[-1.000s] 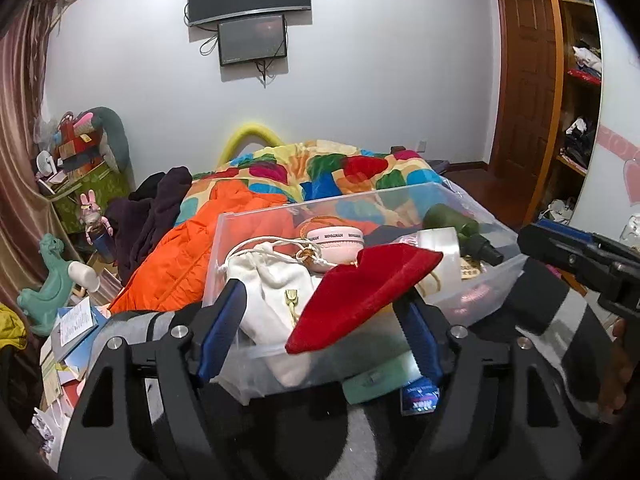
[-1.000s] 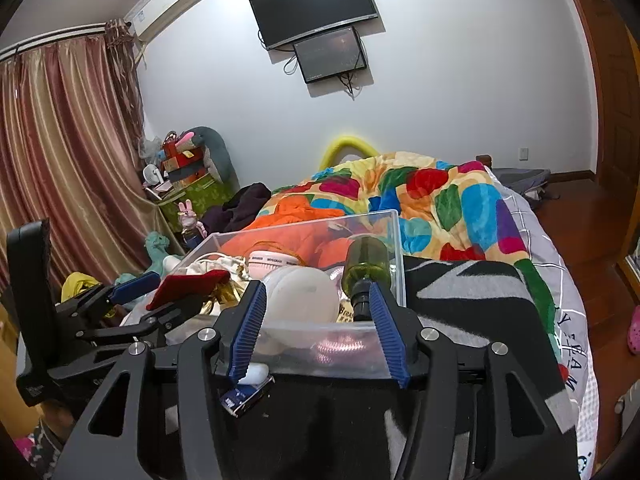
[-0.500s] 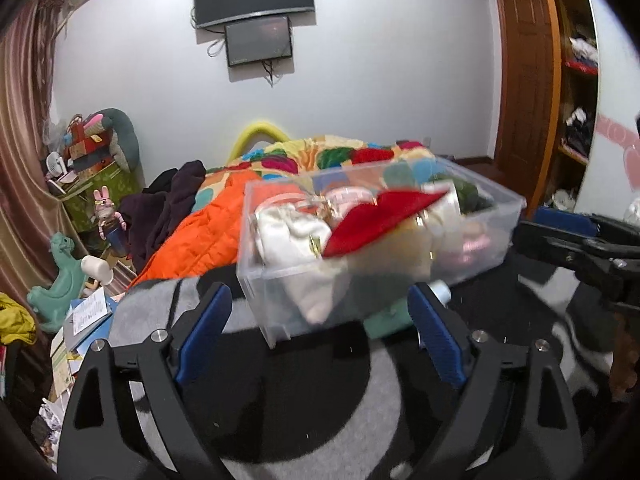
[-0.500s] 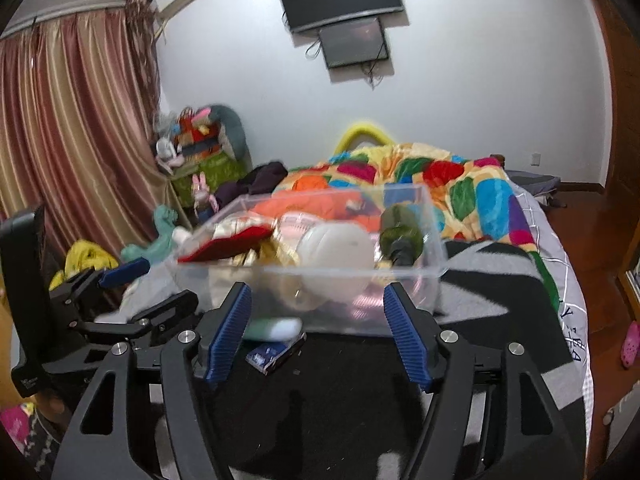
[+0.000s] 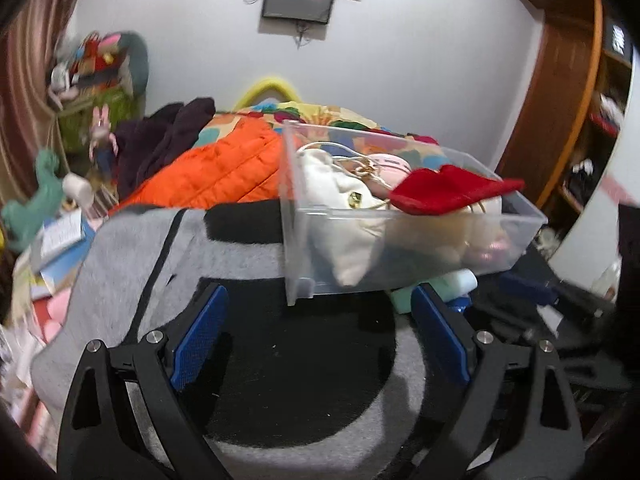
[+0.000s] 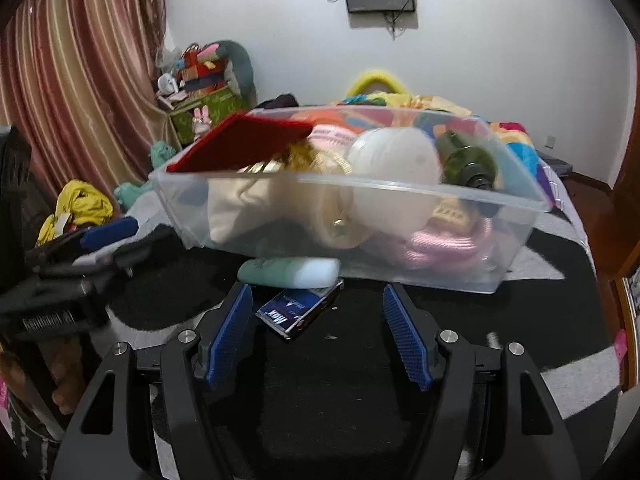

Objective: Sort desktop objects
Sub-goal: 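Grasp the blue Max eraser box with the right tool while the left tool grasps the mint tube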

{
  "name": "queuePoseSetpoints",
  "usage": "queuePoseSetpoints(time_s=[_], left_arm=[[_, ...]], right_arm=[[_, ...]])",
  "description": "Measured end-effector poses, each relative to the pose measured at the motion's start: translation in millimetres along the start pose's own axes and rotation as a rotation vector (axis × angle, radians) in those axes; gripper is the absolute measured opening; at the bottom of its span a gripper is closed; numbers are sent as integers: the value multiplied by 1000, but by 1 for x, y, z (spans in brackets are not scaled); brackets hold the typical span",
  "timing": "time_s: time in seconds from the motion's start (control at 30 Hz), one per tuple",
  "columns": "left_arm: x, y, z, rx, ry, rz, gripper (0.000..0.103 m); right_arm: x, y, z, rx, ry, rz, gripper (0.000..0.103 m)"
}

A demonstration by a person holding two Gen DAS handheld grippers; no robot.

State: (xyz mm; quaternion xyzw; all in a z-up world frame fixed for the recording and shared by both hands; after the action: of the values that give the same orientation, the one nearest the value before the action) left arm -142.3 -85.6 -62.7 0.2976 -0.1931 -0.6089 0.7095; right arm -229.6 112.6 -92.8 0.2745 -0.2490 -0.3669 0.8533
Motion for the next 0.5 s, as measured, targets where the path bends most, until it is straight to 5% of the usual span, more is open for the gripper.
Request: queuePoseSetpoints(time_s=[0.3, 0.4, 0.5], left_arm=[[-17, 4, -6, -9, -75, 12, 93], [-24, 4, -9, -5, -109, 0, 94], [-29, 4, -10, 0, -139, -11, 94]], right_arm=[[7, -26, -2, 112, 28, 17, 63], [-3, -23, -3, 100, -13, 22, 42], [-17, -15, -3, 68, -76, 71, 36]])
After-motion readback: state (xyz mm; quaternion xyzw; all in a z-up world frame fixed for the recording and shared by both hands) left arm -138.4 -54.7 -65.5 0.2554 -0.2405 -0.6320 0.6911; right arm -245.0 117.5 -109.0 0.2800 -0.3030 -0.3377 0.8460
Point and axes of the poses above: each gripper's, at about its wrist camera, not at the fingertips, and y roughly against the way its jaws point, x to its left, z to its top, the point moved 2 cm from there along -y, roughly the way its jaws point, and after that the axes turned 8 degrees about z, right-handed, at the moved point
